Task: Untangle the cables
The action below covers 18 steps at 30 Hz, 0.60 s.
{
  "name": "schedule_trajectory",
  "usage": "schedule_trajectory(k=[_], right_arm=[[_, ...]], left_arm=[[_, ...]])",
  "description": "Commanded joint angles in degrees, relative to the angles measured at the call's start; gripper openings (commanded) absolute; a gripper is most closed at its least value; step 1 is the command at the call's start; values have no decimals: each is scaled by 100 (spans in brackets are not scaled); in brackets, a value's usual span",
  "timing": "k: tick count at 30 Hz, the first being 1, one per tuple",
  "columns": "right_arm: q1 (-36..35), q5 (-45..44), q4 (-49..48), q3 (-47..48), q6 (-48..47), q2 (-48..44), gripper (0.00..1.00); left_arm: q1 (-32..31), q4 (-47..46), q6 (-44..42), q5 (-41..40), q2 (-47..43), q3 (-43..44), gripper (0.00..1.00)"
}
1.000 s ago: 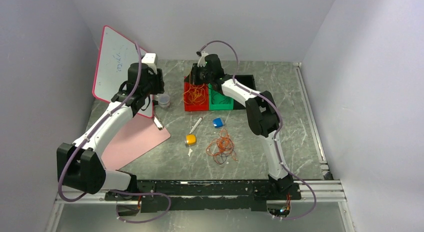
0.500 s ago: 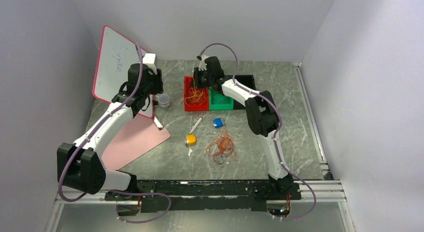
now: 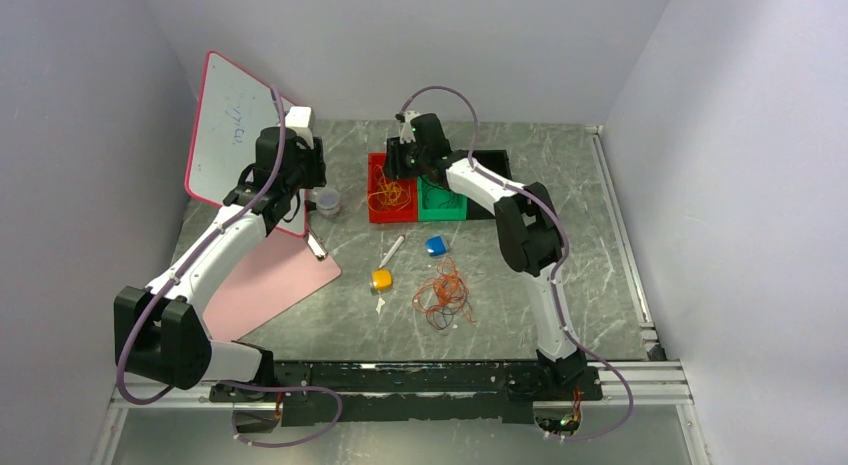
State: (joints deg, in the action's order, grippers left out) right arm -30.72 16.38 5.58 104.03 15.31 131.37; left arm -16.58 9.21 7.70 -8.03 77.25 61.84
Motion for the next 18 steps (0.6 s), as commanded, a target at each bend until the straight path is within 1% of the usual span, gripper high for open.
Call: schedule_trajectory(k=[1,3,6,9,13,18], right_arm=[[-19,-185,164,-82,-297,-446,49],[-66,-277,283,-66,-444,-486,54],[-157,-602,588,4,-708,-510,59],[-228,-880,828,57,-925,-540,62],[-261,-919,831,-156,-984,-688,64],[-259,-1045,1035,-180,-1140,-805,71]], left_arm=[[58,-226,-65,-24,-79,-41,48],[58,-227,-67,-14,-81,-41,48],[58,-218,-63,-5,-79,-41,48],[59,-221,-67,12,-88,-38,48],[58,-222,-75,24,-96,-41,48],[58,-210,-76,64,-68,-24,47]])
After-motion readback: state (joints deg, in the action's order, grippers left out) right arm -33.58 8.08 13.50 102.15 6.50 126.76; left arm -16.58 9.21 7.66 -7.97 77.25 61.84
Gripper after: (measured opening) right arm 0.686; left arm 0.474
